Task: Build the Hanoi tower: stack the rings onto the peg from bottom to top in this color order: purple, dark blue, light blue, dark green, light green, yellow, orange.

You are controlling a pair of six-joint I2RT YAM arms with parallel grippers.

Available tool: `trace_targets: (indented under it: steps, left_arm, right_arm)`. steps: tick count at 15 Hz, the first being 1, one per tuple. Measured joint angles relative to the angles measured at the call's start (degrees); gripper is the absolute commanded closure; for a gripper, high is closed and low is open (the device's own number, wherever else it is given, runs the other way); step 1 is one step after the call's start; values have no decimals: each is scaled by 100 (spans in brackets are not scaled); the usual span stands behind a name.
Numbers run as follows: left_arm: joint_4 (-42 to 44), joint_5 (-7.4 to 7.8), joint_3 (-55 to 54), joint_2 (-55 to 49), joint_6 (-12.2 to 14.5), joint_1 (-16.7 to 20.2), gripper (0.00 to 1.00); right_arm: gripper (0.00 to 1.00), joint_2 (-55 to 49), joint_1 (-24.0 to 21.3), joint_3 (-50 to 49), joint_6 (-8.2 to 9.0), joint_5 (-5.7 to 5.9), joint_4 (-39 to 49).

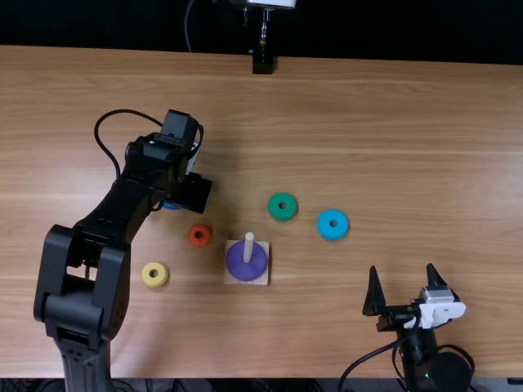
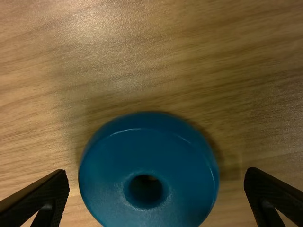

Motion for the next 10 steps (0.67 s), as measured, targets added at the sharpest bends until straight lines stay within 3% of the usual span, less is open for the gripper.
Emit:
trace_targets:
  steps: [1,2,3,4,7,10]
  left_arm:
    - [-2,0,0,0,-2,0,25]
    - [0,-2,-2,0,0,0,56]
    - [-13,-2,0,0,0,0,78]
    - [-33,-4,0,0,-2,0,90]
    - [-57,-9,0,0,2,0,100]
    - [-101,-7,33,0,0,0,100]
  right_arm:
    - [0,0,0,0,0,0,0]
    - [0,0,-2,0,0,0,0]
    - [0,0,0,0,-2,0,0]
    - [0,0,0,0,0,0,0]
    - [0,0,0,0,-2,0,0]
    - [0,0,0,0,0,0,-2]
